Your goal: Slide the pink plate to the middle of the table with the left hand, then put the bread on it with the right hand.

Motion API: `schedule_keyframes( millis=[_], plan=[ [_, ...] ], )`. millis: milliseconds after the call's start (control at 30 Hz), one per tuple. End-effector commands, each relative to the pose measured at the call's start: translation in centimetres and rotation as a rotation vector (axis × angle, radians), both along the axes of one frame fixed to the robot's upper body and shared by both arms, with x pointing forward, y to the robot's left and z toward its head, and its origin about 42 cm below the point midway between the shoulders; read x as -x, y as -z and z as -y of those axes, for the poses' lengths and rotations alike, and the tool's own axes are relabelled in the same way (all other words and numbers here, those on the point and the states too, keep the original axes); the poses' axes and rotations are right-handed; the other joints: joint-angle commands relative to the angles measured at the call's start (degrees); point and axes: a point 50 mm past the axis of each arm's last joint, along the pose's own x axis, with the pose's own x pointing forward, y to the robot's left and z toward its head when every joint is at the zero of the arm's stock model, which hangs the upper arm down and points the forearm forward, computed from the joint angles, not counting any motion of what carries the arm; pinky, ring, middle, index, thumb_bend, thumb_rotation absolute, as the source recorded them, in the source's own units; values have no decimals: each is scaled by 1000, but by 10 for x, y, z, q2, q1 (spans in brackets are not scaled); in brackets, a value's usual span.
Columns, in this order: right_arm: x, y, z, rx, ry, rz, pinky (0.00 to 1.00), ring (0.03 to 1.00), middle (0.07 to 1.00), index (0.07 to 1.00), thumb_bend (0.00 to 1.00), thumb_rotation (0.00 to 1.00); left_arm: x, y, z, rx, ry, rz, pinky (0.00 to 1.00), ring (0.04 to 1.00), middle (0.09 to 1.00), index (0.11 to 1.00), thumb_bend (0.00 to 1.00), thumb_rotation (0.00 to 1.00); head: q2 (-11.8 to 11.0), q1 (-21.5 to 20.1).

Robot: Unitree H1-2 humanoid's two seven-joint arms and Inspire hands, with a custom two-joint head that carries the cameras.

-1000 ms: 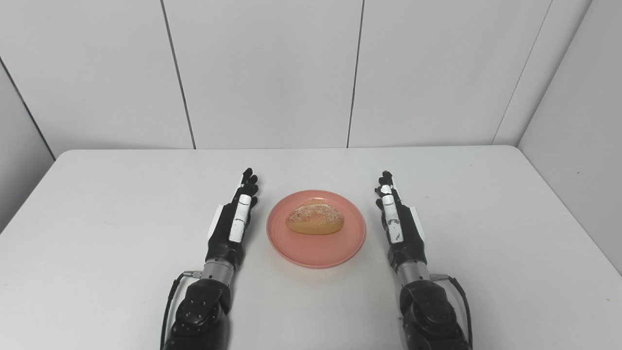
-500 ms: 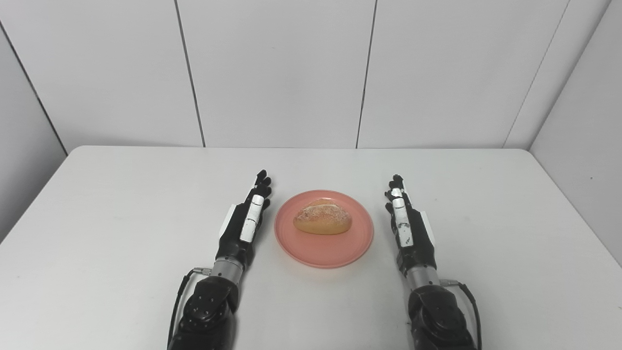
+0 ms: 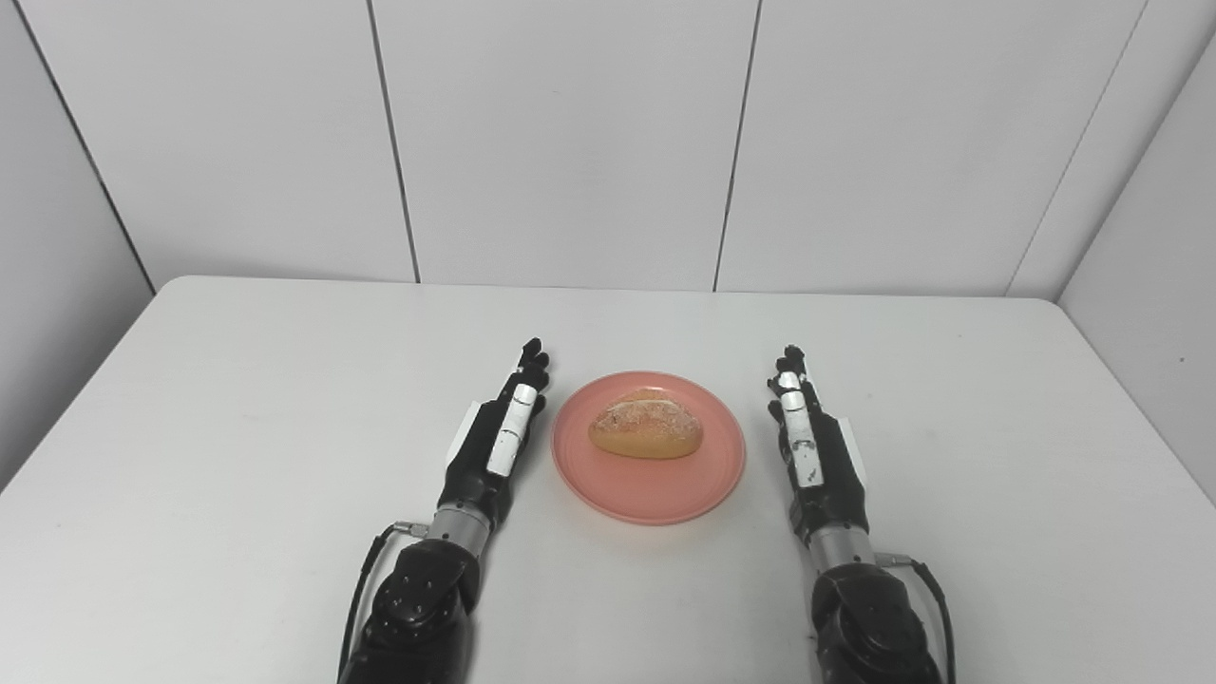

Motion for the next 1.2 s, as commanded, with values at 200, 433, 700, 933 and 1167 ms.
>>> schedule_keyframes(
  millis=[200, 433, 700, 933, 1167],
  plan=[
    [-7, -16, -1, -12, -20, 55, 1000, 1000, 1000, 1000, 560, 946, -2, -9, 6, 21, 11, 21, 1000, 1000, 1000, 1000, 703, 1000, 0, 1],
    [-7, -16, 0, -23, -22, 52, 1000, 1000, 1000, 1000, 520, 951, -1, -7, 9, 27, 5, 26, 1000, 1000, 1000, 1000, 731, 1000, -1, 1],
    [-6, -16, 0, -13, -20, 43, 1000, 1000, 1000, 1000, 537, 938, 0, -6, 11, 19, -4, 35, 1000, 1000, 1000, 1000, 737, 1000, -1, 0],
    [-7, -16, 0, -18, -26, 43, 1000, 1000, 1000, 1000, 543, 930, -1, -5, 11, 13, -20, 45, 1000, 1000, 1000, 1000, 717, 1000, -1, 0],
    [-8, -18, 2, -8, -19, 56, 1000, 1000, 1000, 1000, 532, 952, -1, -7, 9, 3, -77, 38, 1000, 1000, 1000, 1000, 705, 1000, -1, 0]
  ],
)
